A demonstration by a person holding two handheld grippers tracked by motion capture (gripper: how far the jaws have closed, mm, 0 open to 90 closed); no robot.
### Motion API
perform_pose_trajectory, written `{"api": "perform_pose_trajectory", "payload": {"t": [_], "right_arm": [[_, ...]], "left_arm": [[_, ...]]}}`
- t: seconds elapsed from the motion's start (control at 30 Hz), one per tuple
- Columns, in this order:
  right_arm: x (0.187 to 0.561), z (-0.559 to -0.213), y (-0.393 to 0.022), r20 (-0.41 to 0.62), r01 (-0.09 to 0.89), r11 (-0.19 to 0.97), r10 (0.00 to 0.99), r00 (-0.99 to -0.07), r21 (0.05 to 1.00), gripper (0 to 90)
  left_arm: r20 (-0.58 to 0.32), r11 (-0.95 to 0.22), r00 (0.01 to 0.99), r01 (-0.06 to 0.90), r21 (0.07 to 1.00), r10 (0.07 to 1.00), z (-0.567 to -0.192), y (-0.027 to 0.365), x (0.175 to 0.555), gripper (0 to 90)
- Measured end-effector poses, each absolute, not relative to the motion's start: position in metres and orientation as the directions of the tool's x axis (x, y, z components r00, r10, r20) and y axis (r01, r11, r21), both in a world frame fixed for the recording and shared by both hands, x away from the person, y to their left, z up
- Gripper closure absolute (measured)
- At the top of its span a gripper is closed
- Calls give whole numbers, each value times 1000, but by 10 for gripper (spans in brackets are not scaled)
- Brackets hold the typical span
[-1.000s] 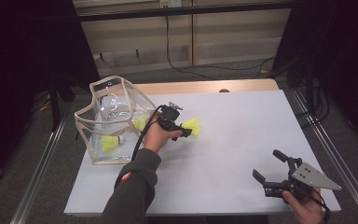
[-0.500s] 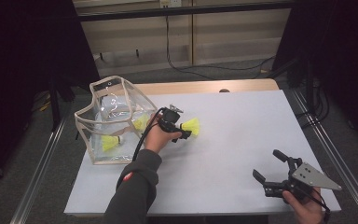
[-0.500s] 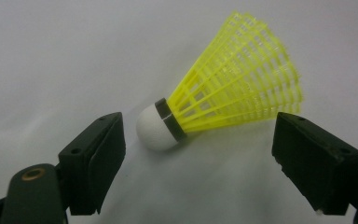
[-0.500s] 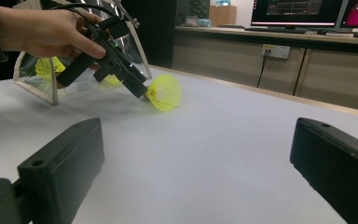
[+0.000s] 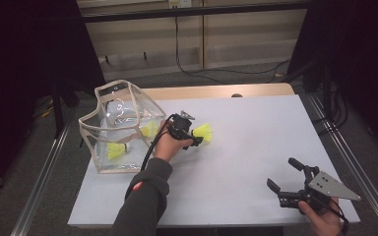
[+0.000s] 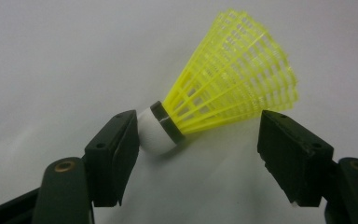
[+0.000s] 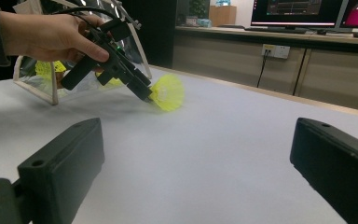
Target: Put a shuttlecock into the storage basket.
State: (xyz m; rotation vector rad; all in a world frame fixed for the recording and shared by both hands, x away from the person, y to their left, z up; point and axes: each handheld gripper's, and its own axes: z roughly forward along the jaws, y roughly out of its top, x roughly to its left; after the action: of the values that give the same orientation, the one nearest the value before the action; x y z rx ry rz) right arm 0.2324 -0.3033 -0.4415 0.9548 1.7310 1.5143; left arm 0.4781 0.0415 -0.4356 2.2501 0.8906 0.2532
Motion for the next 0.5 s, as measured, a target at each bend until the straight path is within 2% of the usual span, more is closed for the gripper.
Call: {"api": "perform_pose_trajectory", "payload": {"t": [0.5], "right_arm": [[232,-441,-303,-2,110,72,847,-532,991,27]], "left_arm": [[-56,-527,739,530,664,672,-445,41,482,403]]}}
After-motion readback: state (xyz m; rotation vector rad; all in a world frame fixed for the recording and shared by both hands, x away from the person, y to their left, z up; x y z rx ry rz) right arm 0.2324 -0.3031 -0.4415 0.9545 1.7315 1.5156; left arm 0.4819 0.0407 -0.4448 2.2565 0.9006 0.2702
